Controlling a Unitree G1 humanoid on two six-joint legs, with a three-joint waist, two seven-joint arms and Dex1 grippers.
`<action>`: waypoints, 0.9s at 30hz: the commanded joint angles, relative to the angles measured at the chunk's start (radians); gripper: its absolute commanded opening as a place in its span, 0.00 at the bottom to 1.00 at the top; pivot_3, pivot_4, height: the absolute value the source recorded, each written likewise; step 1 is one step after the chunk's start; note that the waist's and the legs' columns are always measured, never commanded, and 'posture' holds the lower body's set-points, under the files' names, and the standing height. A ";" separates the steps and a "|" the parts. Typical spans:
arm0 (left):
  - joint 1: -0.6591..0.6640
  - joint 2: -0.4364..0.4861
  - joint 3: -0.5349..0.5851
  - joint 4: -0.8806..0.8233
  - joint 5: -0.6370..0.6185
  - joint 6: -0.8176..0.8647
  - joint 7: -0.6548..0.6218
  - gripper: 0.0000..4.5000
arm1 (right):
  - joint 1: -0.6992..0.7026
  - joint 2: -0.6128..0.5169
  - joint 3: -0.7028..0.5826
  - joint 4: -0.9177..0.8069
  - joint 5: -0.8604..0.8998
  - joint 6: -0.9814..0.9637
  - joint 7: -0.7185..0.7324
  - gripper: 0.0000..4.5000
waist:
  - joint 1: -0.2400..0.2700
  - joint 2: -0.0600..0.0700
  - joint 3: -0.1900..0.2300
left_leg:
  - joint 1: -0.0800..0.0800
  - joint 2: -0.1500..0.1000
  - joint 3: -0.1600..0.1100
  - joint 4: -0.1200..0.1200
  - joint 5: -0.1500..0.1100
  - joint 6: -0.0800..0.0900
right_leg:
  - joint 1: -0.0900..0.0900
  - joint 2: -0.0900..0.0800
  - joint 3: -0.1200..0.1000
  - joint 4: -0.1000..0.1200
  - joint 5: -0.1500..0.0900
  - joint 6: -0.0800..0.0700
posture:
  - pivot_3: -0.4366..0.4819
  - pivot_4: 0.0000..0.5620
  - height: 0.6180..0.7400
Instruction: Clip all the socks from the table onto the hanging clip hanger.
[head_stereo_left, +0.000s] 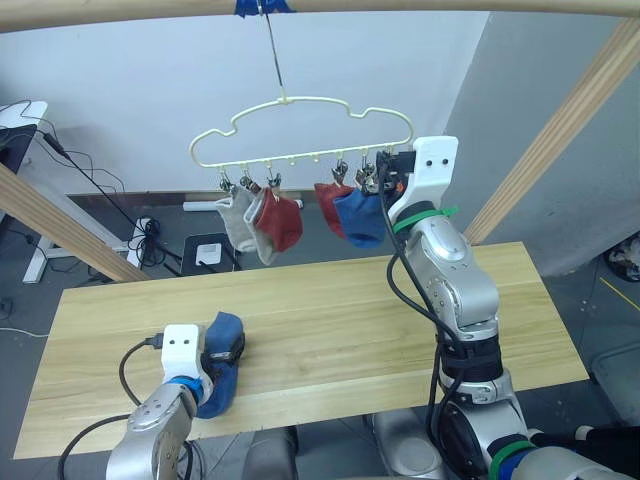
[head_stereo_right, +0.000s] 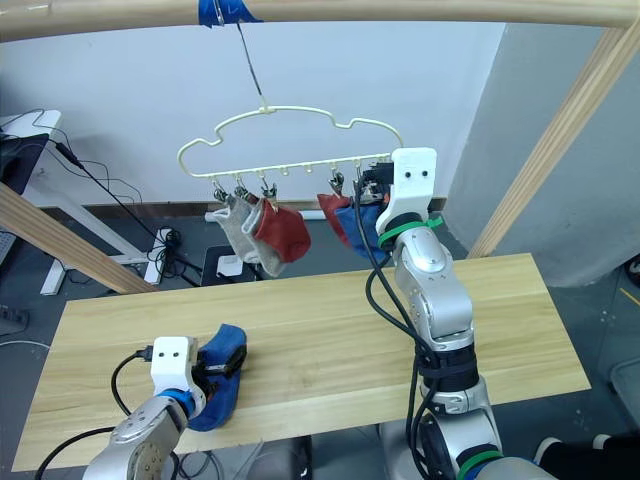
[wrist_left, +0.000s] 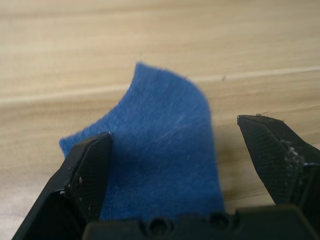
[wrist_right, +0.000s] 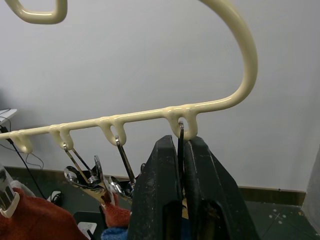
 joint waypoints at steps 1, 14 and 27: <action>-0.010 0.017 0.020 0.049 0.011 -0.012 0.009 0.99 | -0.025 0.003 0.022 -0.038 0.006 -0.008 0.014 0.00 | 0.000 0.000 0.000 | 0.000 0.000 0.000 0.000 0.000 0.000 | 0.000 0.000 0.000 0.000 0.000 0.000 | 0.20 0.43 1.00; 0.006 0.059 -0.015 0.145 0.050 -0.107 -0.043 0.44 | -0.020 0.007 0.024 -0.049 0.010 0.008 0.011 0.00 | -0.001 0.001 -0.001 | 0.001 0.000 0.001 0.000 0.000 0.000 | 0.000 0.000 0.001 0.000 0.000 0.000 | 0.19 0.43 1.00; -0.012 0.130 -0.087 0.167 0.120 -0.306 -0.156 0.00 | -0.018 0.008 0.024 -0.047 0.009 0.009 0.011 0.00 | -0.001 0.001 -0.001 | 0.001 0.000 0.001 -0.001 0.000 0.000 | 0.000 0.000 0.001 0.000 0.000 0.000 | 0.19 0.43 1.00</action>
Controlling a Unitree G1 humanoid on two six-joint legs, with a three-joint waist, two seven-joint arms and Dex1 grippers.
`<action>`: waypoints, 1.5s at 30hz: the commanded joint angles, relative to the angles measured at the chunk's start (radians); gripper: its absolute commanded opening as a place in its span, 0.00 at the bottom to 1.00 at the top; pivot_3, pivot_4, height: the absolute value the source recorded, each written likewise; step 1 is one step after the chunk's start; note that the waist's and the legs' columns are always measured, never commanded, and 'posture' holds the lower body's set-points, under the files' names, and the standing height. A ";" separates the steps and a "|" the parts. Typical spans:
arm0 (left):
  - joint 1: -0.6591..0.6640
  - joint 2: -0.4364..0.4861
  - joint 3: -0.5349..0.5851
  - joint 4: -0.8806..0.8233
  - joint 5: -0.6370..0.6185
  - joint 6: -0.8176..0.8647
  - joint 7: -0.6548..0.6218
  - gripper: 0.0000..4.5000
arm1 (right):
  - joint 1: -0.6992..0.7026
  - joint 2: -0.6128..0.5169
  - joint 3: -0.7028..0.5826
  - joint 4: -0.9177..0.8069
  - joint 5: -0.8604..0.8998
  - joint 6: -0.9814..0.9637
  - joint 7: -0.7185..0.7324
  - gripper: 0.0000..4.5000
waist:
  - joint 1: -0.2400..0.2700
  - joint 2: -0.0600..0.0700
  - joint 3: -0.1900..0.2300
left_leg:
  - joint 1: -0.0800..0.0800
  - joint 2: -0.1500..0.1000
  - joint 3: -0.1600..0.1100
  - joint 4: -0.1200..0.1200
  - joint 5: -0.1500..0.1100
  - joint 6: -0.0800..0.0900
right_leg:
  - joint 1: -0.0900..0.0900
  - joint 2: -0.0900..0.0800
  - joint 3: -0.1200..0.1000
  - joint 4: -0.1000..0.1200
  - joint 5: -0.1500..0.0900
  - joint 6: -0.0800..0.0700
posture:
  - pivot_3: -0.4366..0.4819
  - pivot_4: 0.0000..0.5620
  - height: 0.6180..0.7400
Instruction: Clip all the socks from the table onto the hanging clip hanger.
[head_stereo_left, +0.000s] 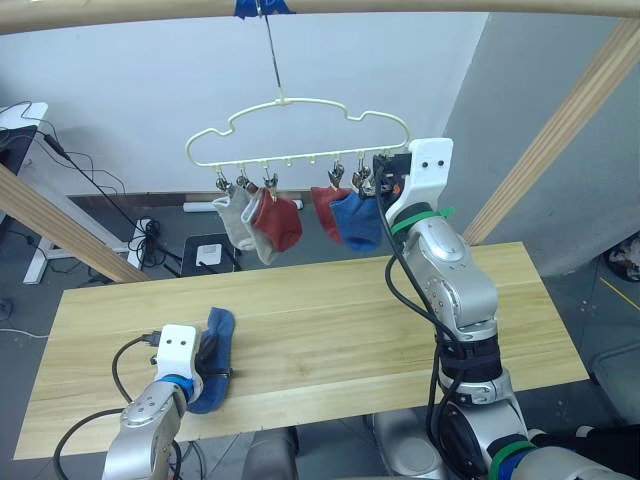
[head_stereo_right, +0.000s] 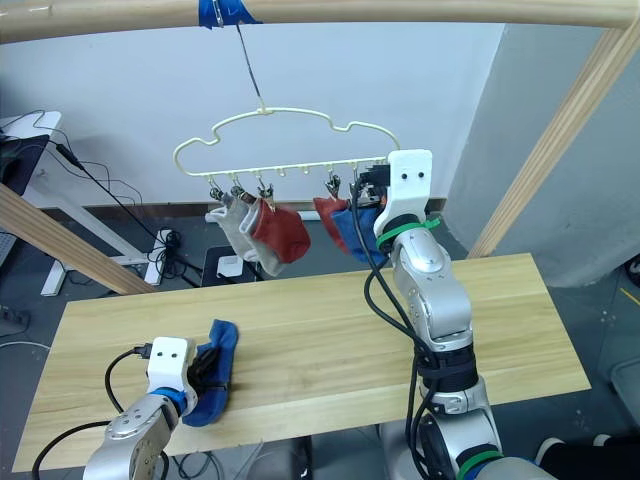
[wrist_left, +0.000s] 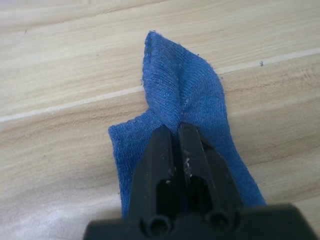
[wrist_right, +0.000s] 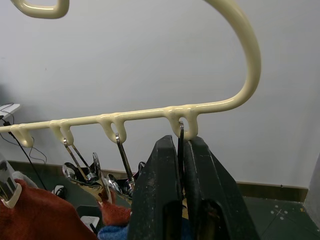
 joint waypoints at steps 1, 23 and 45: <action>-0.015 0.046 -0.068 -0.002 0.055 -0.127 -0.081 0.00 | -0.018 0.006 0.017 -0.047 0.009 -0.013 0.010 0.00 | 0.000 0.000 0.000 | 0.000 0.000 0.000 0.000 0.000 0.000 | 0.000 0.000 0.000 0.000 0.000 0.000 | 0.19 0.43 1.00; -0.658 -0.174 -0.416 0.222 0.191 -0.391 -0.217 0.00 | -0.023 -0.010 0.012 -0.062 0.007 0.000 0.006 0.00 | -0.008 0.000 0.000 | -0.003 0.000 0.000 -0.001 0.001 0.001 | 0.000 0.000 -0.001 -0.005 0.000 0.000 | 0.15 0.42 1.00; -0.741 -0.267 -0.382 0.251 0.178 -0.338 -0.099 0.00 | -0.021 -0.018 0.024 -0.070 0.000 0.027 0.000 0.00 | -0.007 0.000 0.000 | -0.003 -0.001 0.000 -0.001 0.001 0.001 | 0.000 0.000 0.000 -0.006 0.001 0.001 | 0.14 0.43 1.00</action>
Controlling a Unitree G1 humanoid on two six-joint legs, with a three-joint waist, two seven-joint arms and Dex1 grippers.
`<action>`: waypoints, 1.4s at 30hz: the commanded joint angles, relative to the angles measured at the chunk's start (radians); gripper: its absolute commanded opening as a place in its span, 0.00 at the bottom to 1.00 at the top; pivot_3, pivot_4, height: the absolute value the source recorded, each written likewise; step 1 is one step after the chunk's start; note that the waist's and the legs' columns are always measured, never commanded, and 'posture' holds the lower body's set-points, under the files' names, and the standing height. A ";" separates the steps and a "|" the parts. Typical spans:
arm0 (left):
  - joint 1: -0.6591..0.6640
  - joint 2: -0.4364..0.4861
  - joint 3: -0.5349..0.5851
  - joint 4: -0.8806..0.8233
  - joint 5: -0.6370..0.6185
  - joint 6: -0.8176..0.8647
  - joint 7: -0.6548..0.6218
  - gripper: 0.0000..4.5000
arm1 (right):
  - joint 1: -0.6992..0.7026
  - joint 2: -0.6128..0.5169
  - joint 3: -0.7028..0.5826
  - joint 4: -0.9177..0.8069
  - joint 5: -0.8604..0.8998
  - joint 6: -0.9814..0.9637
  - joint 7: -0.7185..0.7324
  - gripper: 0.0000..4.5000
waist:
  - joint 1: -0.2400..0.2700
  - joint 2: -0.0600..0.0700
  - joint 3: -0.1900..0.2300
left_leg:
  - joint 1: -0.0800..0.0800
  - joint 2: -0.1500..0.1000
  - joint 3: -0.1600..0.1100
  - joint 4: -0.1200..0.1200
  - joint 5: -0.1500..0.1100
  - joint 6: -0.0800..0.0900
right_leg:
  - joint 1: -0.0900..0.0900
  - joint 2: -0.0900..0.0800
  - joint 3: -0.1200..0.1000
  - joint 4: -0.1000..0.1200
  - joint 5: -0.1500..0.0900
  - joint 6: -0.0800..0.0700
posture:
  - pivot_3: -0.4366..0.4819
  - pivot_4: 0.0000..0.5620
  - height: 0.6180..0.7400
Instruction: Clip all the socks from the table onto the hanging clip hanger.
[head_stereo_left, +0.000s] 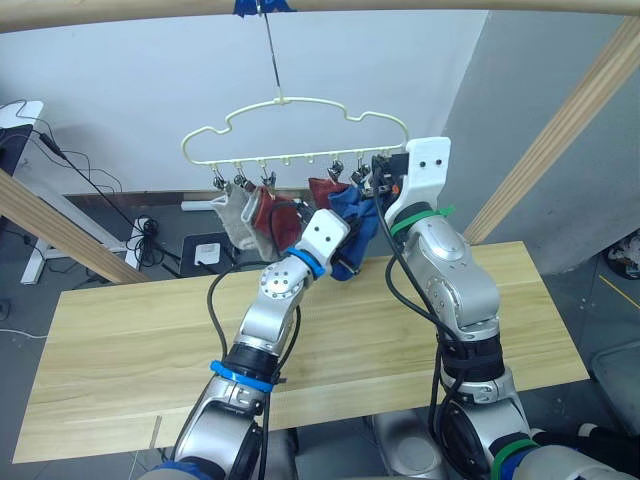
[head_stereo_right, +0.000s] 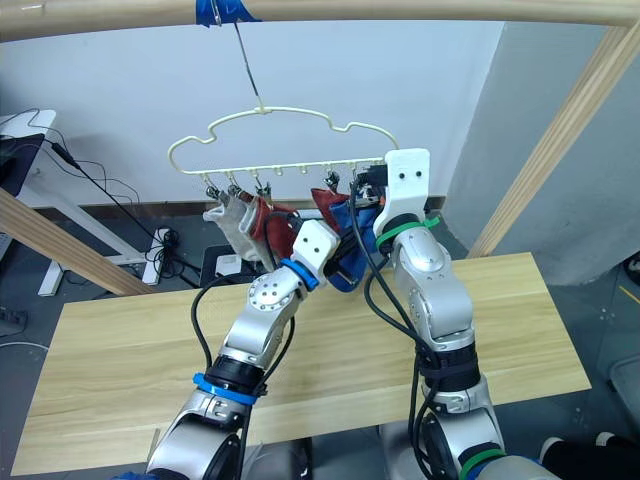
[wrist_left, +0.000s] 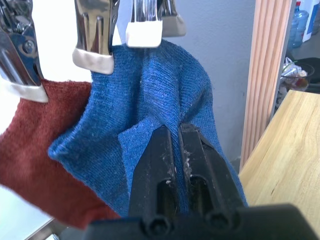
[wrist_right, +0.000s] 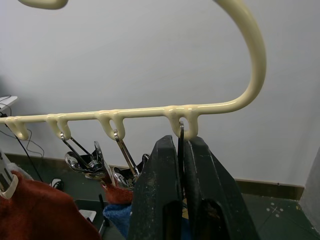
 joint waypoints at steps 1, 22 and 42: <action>-0.019 -0.013 -0.003 -0.033 -0.009 -0.019 -0.001 0.00 | -0.016 0.002 0.008 -0.058 0.000 -0.003 0.000 0.00 | 0.000 0.000 0.000 | 0.000 0.000 0.000 0.000 0.000 0.000 | 0.000 0.000 0.000 0.000 0.000 0.000 | 0.14 0.43 1.00; -0.027 -0.037 0.010 -0.049 -0.028 -0.017 0.006 0.00 | 0.003 -0.039 0.047 -0.058 -0.062 0.006 -0.005 0.17 | 0.000 0.000 0.000 | 0.000 0.000 0.000 0.000 0.000 0.000 | 0.000 0.000 0.000 0.000 0.000 0.000 | 0.14 0.44 1.00; 0.026 0.062 -0.055 -0.140 -0.077 0.061 -0.207 0.41 | 0.084 -0.185 0.027 -0.341 0.018 0.199 0.144 0.80 | 0.001 0.000 0.000 | 0.000 0.000 0.000 0.000 0.000 0.000 | 0.000 0.000 0.000 0.000 0.000 0.000 | 0.14 0.43 1.00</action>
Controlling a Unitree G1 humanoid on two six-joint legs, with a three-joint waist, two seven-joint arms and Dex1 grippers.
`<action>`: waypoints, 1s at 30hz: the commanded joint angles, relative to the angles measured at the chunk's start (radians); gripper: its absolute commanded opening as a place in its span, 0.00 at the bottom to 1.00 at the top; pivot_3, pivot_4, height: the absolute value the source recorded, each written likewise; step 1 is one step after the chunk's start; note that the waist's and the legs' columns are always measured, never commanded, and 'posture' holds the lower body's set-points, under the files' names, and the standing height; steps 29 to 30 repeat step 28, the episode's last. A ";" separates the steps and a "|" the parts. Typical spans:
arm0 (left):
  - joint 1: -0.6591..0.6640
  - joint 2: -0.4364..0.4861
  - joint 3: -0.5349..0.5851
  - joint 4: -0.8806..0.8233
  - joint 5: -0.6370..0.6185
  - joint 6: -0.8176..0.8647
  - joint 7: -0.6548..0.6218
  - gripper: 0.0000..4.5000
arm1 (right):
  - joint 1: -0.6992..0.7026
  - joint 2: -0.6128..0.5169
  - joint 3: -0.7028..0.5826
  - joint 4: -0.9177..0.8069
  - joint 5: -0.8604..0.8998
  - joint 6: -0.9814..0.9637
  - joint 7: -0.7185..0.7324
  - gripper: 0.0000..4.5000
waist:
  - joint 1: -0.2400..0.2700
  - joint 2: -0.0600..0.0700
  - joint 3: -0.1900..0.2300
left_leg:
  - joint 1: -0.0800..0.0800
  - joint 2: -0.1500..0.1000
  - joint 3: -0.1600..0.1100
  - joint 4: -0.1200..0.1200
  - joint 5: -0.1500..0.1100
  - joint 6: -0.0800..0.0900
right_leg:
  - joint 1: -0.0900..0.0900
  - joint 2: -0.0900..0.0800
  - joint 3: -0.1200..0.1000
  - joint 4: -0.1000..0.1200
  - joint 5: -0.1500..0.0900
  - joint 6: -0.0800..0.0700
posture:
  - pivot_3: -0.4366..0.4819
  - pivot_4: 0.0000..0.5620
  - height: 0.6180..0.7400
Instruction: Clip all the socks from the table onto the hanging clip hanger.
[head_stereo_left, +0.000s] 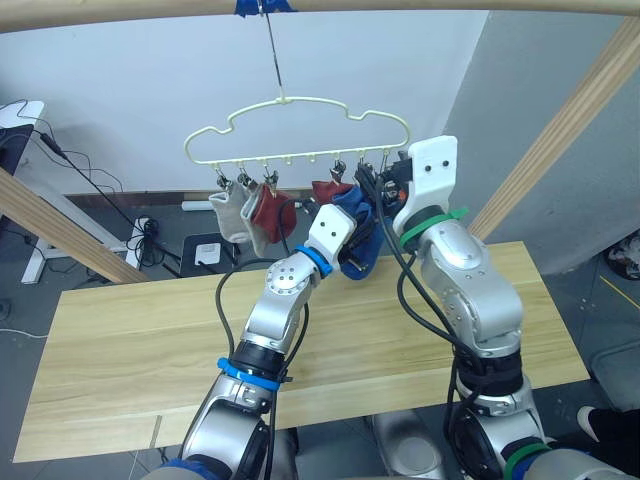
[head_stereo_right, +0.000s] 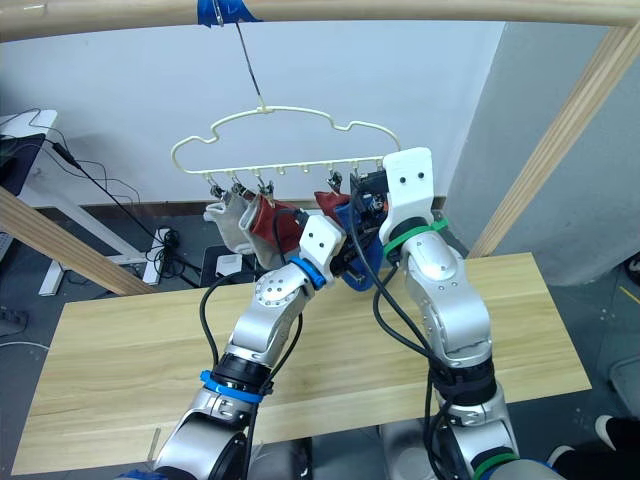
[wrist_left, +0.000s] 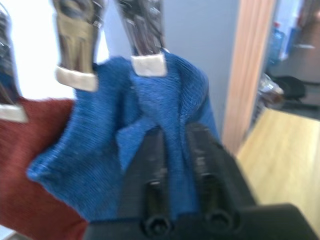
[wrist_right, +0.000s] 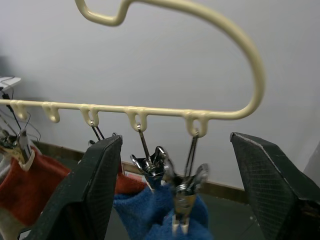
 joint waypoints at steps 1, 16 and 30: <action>0.027 0.083 -0.045 -0.091 -0.008 -0.029 -0.135 0.47 | 0.025 -0.063 -0.022 -0.114 0.053 0.043 0.080 0.80 | -0.002 0.000 0.000 | 0.000 0.000 0.000 0.000 0.000 0.000 | 0.000 0.000 0.000 0.000 0.000 0.000 | 0.14 0.43 1.00; 0.263 0.631 0.328 -0.370 -0.289 0.279 -0.384 1.00 | 0.065 -0.515 -0.119 -0.094 0.246 -0.057 0.550 1.00 | 0.008 0.000 0.000 | 0.001 0.001 0.000 0.000 0.000 0.000 | 0.000 0.000 0.000 0.000 0.000 0.000 | 0.23 0.37 1.00; 0.375 0.822 0.497 -0.267 -0.266 0.339 -0.380 1.00 | 0.116 -0.711 -0.198 0.024 0.274 -0.200 0.737 1.00 | 0.045 -0.001 -0.002 | 0.001 0.001 0.000 0.000 0.000 0.000 | 0.000 0.000 0.000 -0.001 0.000 0.000 | 0.27 0.31 1.00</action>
